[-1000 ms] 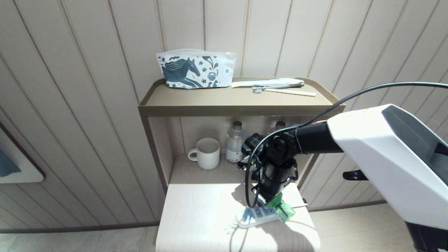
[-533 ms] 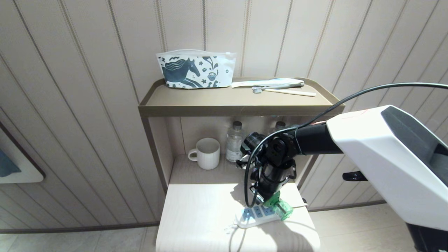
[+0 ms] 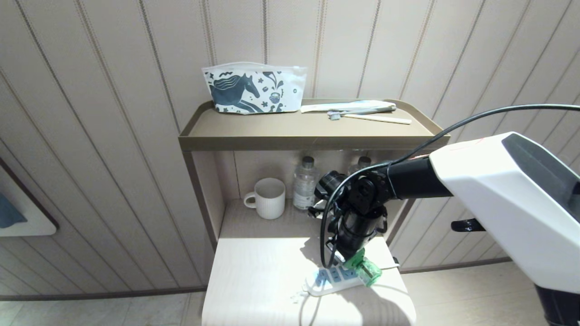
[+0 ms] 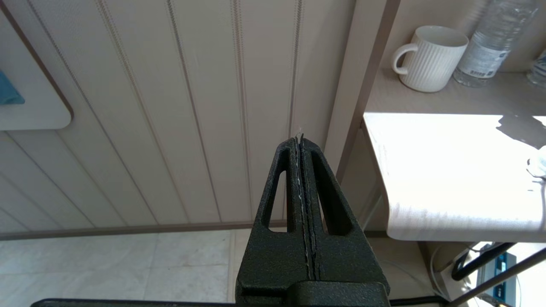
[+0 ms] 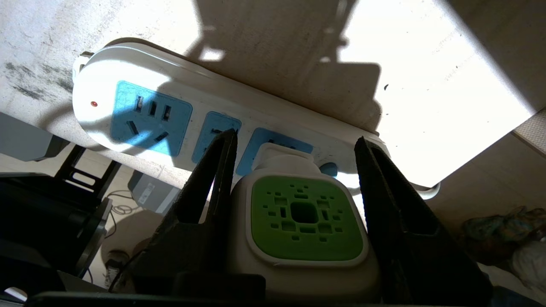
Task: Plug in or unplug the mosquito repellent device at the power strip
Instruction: Insert the plug into the socket
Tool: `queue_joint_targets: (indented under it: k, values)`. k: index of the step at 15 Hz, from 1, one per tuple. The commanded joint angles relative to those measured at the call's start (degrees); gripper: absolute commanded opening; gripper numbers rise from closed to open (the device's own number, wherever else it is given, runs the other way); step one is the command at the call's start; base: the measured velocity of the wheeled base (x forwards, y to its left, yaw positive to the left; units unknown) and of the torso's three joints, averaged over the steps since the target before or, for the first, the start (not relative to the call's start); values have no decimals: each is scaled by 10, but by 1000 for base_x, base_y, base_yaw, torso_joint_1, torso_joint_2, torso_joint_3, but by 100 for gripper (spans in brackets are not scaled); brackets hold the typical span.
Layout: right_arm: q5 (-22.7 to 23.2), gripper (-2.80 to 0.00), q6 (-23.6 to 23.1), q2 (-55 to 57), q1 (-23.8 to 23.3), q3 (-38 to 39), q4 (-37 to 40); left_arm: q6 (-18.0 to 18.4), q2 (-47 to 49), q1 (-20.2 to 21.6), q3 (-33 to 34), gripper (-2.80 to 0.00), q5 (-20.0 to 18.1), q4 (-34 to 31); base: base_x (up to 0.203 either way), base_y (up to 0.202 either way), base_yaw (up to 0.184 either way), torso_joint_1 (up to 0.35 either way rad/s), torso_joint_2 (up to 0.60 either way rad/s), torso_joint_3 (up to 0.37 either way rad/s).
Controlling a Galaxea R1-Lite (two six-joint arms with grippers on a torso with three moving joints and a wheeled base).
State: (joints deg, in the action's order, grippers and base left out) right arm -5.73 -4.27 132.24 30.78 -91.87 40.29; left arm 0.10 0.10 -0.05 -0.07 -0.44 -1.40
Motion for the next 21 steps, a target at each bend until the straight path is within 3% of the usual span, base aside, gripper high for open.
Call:
queue_joint_targets:
  k: [1, 6, 15, 16, 21]
  values:
    - [-1, -280, 0, -11, -4, 9, 3, 0, 0, 0, 0, -280, 0, 0, 0, 0, 0, 0, 0, 0]
    - [-1, -280, 0, -12, -7, 44, -55, 0, 0, 0, -1, -280, 0, 0, 0, 0, 0, 0, 0, 0]
    - [-2, -280, 0, -13, -5, 46, -58, 0, 0, 0, 1, -280, 0, 0, 0, 0, 0, 0, 0, 0]
    - [-3, 0, 0, -17, -5, 48, -58, 0, 0, 0, -1, -280, 0, 0, 0, 0, 0, 0, 0, 0]
    - [-4, 0, -3, -42, 0, 33, -57, 0, 0, 0, 1, -280, 0, 0, 0, 0, 0, 0, 0, 0]
